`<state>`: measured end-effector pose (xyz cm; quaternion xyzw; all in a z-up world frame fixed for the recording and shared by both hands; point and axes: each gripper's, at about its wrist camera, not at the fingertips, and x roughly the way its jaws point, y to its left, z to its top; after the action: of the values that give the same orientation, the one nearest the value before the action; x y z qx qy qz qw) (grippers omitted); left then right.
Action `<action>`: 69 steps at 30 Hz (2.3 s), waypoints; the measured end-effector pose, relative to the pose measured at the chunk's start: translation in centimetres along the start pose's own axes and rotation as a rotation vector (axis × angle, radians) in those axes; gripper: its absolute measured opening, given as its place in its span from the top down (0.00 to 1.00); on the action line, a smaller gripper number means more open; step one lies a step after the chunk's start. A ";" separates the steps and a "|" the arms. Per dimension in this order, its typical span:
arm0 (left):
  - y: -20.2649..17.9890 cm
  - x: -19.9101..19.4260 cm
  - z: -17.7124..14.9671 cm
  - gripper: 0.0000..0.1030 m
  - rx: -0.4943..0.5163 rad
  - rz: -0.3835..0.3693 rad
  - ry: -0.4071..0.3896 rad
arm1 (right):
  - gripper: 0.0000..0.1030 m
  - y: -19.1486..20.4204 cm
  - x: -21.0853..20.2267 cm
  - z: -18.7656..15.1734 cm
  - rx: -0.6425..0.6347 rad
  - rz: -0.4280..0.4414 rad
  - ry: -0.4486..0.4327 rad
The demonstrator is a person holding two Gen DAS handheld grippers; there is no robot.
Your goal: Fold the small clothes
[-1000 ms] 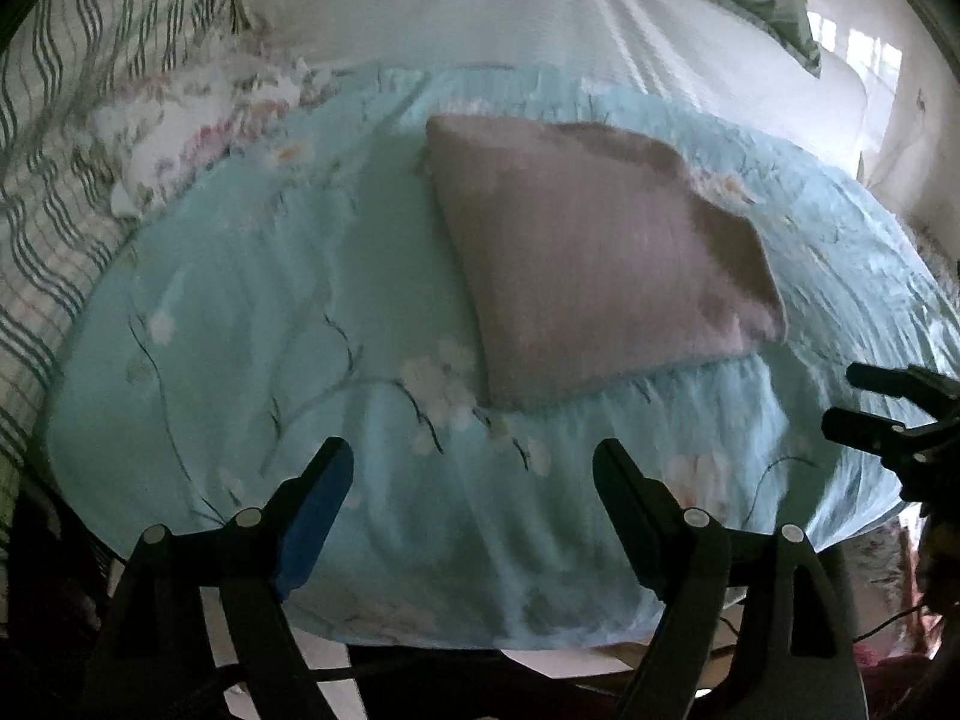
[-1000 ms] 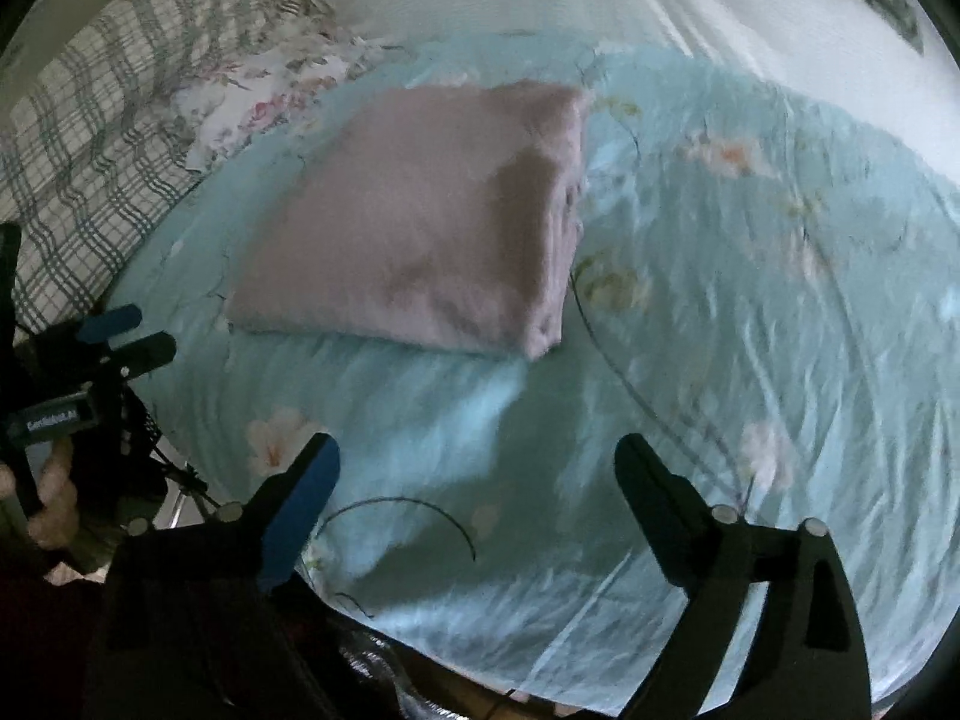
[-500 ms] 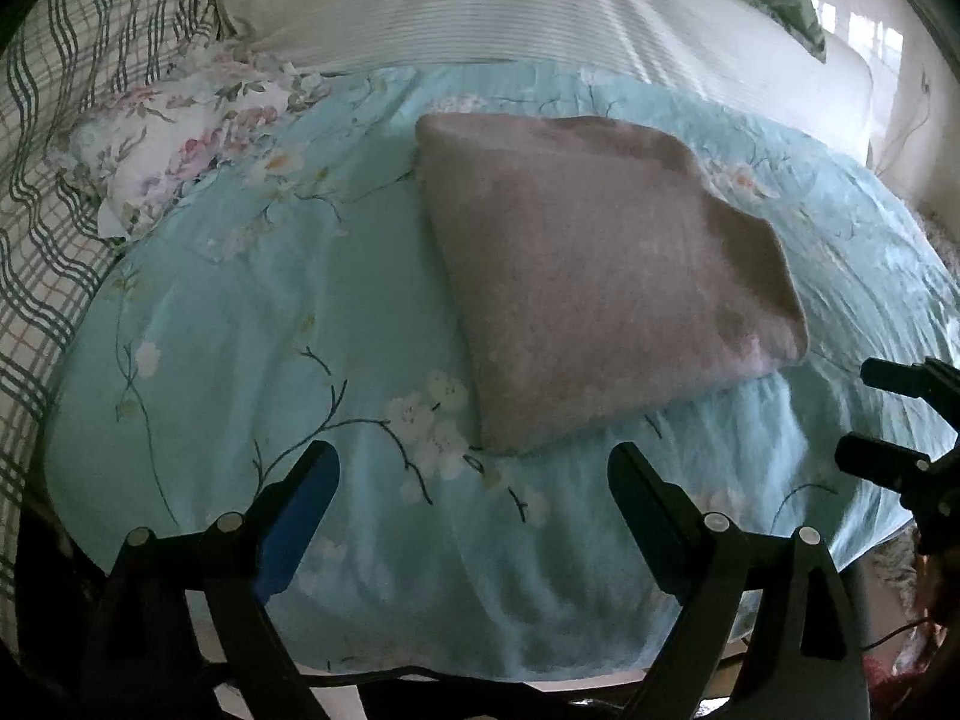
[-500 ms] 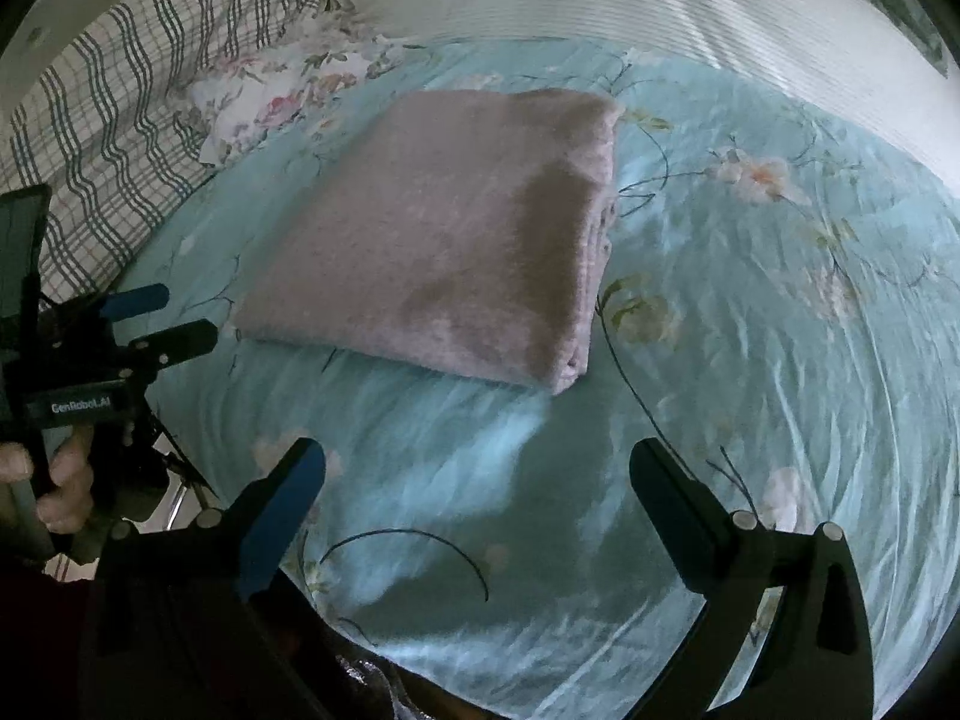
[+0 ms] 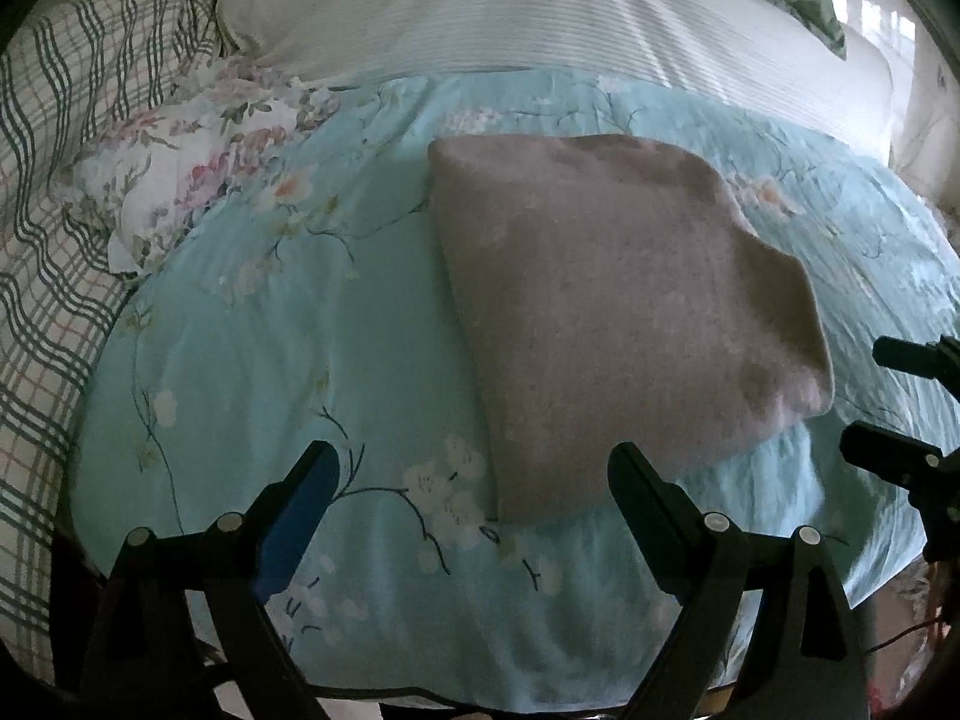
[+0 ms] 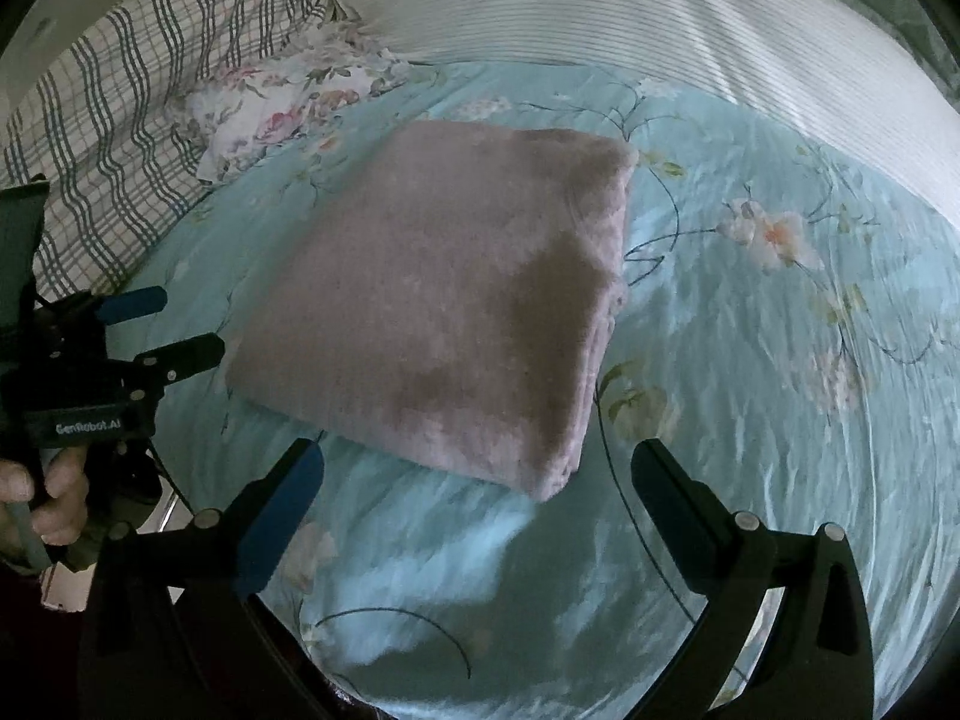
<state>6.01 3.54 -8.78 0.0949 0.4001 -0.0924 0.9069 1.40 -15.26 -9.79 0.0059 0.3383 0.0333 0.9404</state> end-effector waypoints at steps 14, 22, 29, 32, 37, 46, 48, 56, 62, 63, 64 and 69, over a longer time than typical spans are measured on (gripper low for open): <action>-0.7 0.2 1.0 0.11 0.033 0.030 0.012 | 0.01 -0.1 0.3 1.7 0.000 0.027 -0.008; -0.8 0.0 1.9 0.11 0.039 0.038 -0.001 | 0.01 -0.6 0.1 2.6 0.020 0.038 -0.020; -1.3 -0.3 2.0 0.11 0.046 0.044 -0.007 | 0.01 -0.5 0.3 2.4 0.023 0.044 -0.012; -1.4 -0.4 1.9 0.11 0.045 0.042 -0.012 | 0.01 -0.6 0.3 2.2 0.029 0.047 -0.013; -1.3 -0.8 2.0 0.11 0.044 0.044 -0.023 | 0.01 -0.4 0.0 2.2 0.030 0.041 -0.020; -1.2 -1.0 2.0 0.11 0.036 0.042 -0.030 | 0.01 -0.6 -0.2 2.2 0.036 0.042 -0.024; -1.2 -1.1 2.0 0.11 0.034 0.041 -0.032 | 0.01 -0.5 -0.2 2.2 0.036 0.044 -0.024; -1.1 -1.4 2.0 0.11 0.024 0.031 -0.037 | 0.01 -0.3 -0.3 2.1 0.034 0.042 -0.027; -1.1 -1.4 2.0 0.11 0.023 0.028 -0.037 | 0.01 -0.5 -0.3 2.1 0.033 0.043 -0.027; -1.1 -1.4 2.0 0.11 0.023 0.028 -0.038 | 0.01 -0.4 -0.3 2.1 0.034 0.042 -0.027; -1.1 -1.3 2.0 0.11 0.023 0.028 -0.037 | 0.01 -0.4 -0.3 2.2 0.035 0.041 -0.027; -1.0 -1.4 2.0 0.11 0.023 0.028 -0.037 | 0.01 -0.5 -0.2 2.3 0.036 0.043 -0.026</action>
<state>6.25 2.16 -6.54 0.1094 0.3806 -0.0861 0.9142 2.75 -15.78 -7.91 0.0305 0.3263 0.0476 0.9436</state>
